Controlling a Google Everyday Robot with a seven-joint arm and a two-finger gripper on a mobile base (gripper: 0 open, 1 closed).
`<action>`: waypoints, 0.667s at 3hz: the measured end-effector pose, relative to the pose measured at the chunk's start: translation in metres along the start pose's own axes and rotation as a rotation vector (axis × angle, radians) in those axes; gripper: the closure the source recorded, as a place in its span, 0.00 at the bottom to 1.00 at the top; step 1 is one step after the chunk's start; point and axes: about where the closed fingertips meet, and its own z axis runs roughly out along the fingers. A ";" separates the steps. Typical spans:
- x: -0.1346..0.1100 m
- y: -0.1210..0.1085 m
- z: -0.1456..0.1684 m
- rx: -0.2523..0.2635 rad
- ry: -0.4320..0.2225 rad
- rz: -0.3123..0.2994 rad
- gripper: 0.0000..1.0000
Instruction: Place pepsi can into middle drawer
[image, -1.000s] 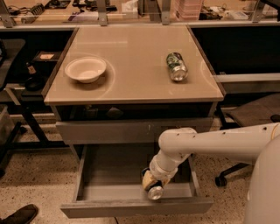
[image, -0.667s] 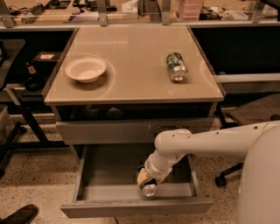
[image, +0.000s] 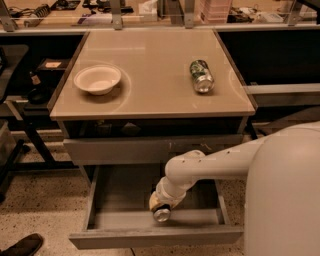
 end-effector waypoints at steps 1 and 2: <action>-0.005 0.002 0.018 0.031 -0.019 0.006 1.00; -0.011 0.004 0.031 0.050 -0.037 0.007 1.00</action>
Offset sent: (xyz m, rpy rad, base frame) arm 0.0191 0.0228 -0.0409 -0.0641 -0.0669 -0.0332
